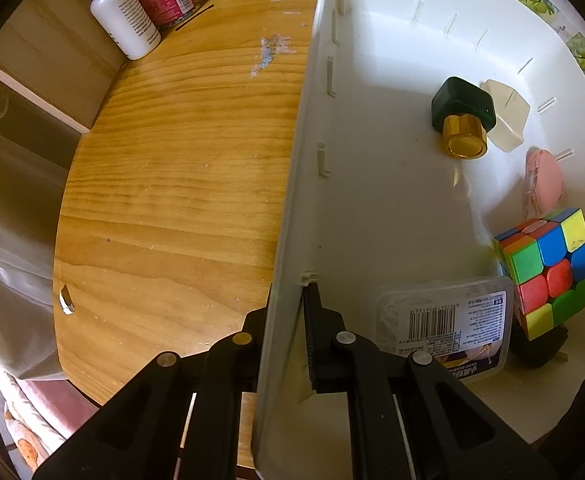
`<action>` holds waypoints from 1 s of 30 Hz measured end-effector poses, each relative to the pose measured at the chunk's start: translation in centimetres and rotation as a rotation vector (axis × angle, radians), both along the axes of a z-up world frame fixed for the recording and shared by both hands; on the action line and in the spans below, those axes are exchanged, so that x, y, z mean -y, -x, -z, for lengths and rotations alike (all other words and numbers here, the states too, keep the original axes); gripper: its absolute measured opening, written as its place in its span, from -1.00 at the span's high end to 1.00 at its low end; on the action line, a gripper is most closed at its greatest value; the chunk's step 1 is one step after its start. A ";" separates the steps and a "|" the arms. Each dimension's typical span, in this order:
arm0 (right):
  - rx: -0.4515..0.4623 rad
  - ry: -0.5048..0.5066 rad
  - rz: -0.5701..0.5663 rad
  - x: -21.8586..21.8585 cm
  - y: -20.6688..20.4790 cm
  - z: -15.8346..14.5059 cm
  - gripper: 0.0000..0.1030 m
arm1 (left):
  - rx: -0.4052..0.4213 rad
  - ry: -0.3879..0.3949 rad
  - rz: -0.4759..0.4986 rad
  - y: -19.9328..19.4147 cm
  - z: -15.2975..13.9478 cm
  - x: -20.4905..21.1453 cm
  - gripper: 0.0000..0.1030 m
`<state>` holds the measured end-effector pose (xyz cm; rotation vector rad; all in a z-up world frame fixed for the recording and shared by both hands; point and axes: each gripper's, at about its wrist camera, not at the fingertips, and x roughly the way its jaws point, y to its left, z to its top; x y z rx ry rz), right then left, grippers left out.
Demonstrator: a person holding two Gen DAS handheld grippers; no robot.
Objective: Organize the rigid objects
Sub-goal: 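Lower the right tool onto the white charger and grasp it, then carry the white charger into the white tray and release it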
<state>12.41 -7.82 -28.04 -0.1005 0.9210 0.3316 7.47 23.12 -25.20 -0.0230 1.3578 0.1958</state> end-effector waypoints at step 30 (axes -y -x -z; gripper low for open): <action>0.151 0.021 0.087 -1.1 6.8 -5.9 0.46 | 0.008 -0.030 0.133 0.0 -0.5 2.0 0.81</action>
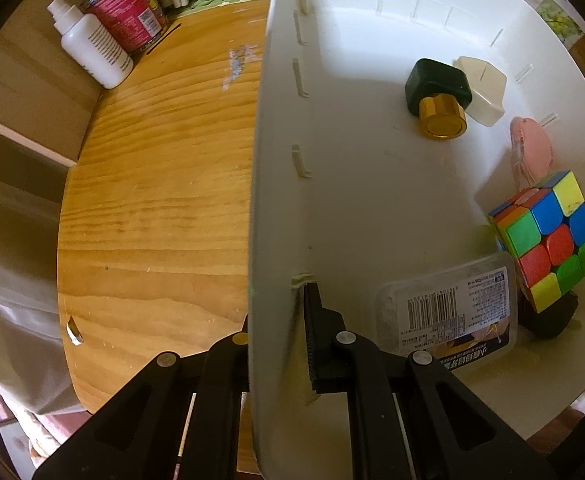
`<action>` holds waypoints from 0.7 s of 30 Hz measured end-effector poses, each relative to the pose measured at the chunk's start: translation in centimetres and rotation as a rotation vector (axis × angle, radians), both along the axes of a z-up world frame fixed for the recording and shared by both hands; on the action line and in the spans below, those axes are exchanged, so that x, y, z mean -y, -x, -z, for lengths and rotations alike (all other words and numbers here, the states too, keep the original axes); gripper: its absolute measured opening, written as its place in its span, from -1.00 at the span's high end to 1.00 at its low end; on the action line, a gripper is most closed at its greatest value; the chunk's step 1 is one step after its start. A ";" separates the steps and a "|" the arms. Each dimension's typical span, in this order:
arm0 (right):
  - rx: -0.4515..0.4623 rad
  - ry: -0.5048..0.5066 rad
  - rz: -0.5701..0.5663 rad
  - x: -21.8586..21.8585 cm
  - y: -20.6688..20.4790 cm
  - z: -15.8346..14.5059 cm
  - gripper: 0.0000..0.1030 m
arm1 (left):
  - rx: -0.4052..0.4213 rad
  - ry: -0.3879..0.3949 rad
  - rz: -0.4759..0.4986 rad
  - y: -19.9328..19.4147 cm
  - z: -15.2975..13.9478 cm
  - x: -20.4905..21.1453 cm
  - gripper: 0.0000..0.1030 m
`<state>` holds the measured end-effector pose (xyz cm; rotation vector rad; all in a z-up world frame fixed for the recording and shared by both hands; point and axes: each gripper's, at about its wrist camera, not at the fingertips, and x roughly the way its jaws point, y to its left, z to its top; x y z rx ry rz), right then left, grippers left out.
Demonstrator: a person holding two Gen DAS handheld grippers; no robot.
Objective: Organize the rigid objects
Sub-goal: 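Carry the white charger into the white tray and release it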
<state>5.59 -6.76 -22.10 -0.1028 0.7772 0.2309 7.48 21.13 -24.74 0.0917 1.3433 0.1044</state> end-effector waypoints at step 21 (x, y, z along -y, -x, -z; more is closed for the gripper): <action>0.150 0.050 -0.167 -6.4 3.4 -7.0 0.46 | 0.004 0.017 0.066 0.3 0.1 -0.1 0.81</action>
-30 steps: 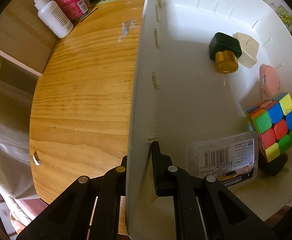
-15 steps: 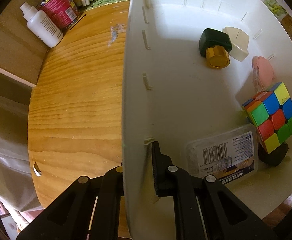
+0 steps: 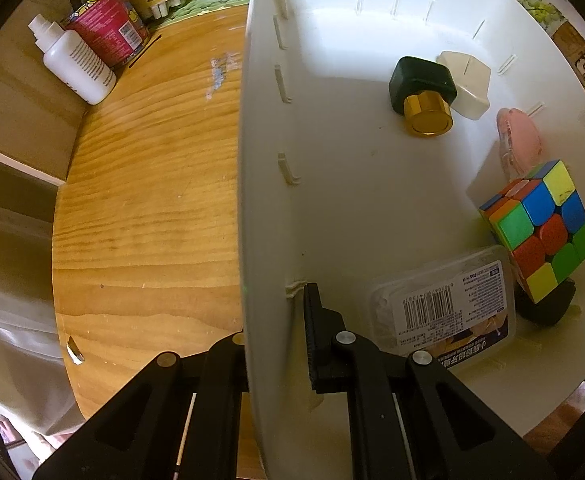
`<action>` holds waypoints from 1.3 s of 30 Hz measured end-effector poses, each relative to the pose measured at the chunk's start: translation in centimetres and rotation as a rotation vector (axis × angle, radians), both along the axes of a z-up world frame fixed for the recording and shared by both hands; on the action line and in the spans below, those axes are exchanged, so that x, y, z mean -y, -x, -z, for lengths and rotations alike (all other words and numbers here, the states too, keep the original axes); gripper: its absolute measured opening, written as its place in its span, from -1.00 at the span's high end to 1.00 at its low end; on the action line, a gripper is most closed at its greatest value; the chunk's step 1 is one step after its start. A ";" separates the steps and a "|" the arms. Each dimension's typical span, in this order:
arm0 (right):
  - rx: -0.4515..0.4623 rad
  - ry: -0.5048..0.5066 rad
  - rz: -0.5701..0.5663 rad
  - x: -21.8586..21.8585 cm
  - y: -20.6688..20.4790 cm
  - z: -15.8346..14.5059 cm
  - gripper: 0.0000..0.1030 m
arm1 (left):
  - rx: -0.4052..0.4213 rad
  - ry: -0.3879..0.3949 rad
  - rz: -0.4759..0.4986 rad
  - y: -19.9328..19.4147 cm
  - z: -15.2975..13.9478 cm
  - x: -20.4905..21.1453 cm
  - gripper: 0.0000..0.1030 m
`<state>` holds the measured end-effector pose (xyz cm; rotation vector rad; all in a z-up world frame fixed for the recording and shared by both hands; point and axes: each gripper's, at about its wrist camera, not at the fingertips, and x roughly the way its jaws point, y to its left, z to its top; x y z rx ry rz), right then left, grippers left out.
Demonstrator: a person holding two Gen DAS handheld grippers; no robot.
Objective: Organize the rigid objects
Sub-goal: 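Carry the white charger into the white tray and release it, then move the right tool to the beige round compact and grasp it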
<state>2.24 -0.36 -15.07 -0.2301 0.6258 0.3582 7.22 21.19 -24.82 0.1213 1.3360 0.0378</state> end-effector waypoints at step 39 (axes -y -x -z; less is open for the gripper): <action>-0.002 -0.014 -0.034 1.4 0.2 1.0 -0.21 | 0.003 -0.013 -0.084 0.3 0.6 0.0 0.79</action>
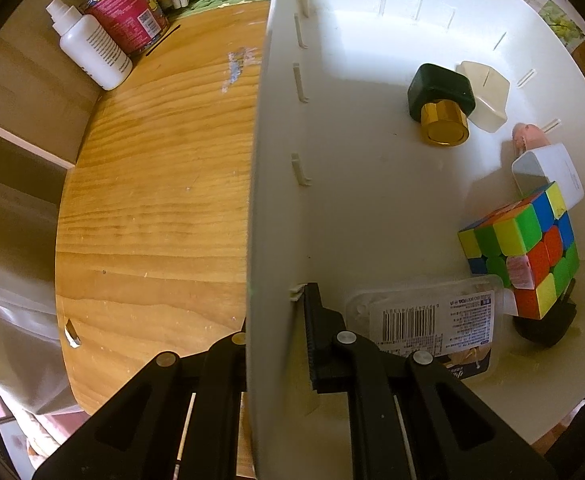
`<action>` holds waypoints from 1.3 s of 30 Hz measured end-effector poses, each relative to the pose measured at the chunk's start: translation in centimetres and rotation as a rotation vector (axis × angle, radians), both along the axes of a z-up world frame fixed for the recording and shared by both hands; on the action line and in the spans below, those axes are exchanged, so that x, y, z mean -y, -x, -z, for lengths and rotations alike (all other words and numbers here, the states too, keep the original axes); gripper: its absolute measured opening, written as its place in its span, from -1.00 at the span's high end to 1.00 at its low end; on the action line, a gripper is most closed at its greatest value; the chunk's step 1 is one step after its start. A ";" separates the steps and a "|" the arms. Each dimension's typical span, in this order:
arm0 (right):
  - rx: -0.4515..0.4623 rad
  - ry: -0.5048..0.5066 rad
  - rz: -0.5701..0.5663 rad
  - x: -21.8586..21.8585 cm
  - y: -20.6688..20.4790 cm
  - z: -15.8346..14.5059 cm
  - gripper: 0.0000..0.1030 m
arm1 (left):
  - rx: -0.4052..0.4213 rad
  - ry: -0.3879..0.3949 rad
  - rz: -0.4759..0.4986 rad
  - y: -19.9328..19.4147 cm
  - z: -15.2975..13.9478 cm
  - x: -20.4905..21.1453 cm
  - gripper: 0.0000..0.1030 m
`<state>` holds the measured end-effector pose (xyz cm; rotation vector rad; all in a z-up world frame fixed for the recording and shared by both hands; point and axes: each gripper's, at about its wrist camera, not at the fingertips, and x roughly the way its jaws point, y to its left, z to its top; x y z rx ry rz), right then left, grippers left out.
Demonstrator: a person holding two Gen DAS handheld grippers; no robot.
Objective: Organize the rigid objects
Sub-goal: 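Move the right tool to the beige round compact and grasp it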
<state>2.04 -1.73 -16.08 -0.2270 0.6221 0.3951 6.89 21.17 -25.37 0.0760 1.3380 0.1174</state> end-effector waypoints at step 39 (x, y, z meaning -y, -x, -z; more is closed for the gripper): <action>-0.022 0.075 0.065 9.0 -13.5 10.4 -0.45 | 0.018 -0.023 -0.187 -0.8 0.2 -1.3 0.62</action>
